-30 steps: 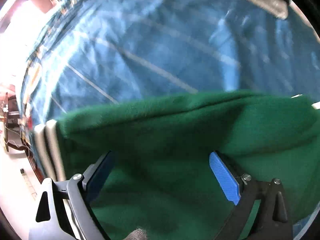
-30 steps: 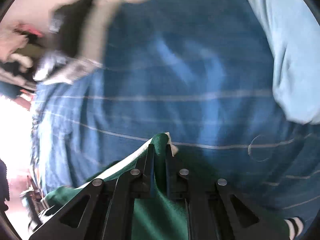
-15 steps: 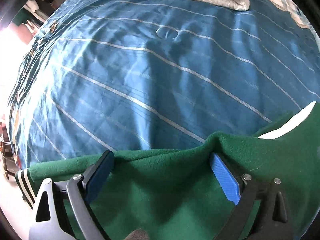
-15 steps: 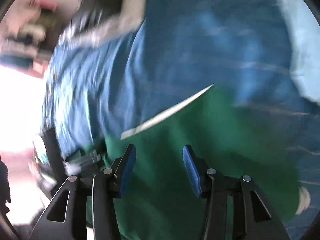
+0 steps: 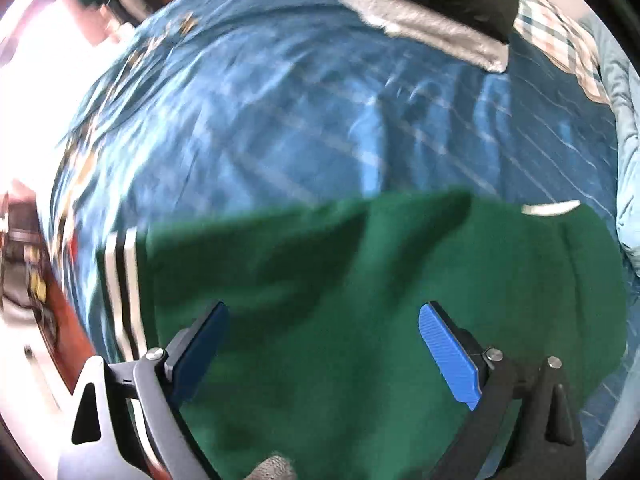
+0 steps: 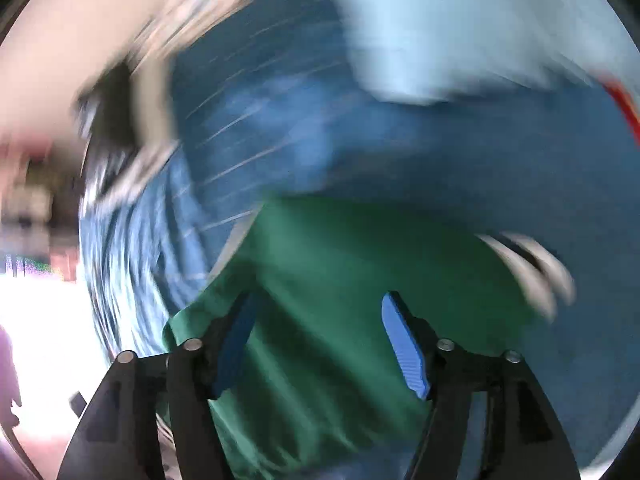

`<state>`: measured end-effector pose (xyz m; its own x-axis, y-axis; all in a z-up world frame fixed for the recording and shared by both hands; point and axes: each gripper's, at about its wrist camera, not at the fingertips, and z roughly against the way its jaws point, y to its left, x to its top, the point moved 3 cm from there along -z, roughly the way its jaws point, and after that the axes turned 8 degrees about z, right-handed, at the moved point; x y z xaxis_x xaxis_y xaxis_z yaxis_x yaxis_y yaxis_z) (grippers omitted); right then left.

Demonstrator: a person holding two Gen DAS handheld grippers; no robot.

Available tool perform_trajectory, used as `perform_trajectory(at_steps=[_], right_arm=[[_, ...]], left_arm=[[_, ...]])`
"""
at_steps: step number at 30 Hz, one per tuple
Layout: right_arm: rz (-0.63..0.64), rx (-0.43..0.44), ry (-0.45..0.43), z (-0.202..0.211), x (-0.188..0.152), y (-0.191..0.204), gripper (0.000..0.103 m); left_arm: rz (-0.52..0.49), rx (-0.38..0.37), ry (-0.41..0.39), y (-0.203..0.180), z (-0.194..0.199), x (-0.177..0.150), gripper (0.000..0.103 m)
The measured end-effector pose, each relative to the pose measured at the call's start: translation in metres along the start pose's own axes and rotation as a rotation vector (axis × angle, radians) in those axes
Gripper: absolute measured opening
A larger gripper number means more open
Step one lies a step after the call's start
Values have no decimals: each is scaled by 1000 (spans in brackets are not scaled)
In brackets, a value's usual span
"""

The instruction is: Fold large clothes

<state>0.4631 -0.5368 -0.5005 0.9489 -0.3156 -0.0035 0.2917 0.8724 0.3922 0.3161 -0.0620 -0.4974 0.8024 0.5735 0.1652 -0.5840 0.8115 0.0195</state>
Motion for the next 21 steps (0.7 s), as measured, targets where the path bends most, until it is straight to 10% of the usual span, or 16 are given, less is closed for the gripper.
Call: perform_trajectory(at_steps=[4, 10, 12, 21], right_arm=[[-283, 139, 74, -11, -53, -91, 78], [-419, 473, 135, -107, -80, -118, 66], [-416, 437, 45, -111, -66, -123, 47], [-476, 413, -98, -106, -40, -145, 46]], left_arm=[[0, 29, 99, 2, -26, -44, 98], [-62, 99, 155, -2, -67, -68, 98], [-68, 99, 156, 1, -72, -70, 99], [-76, 87, 162, 12, -82, -72, 103]])
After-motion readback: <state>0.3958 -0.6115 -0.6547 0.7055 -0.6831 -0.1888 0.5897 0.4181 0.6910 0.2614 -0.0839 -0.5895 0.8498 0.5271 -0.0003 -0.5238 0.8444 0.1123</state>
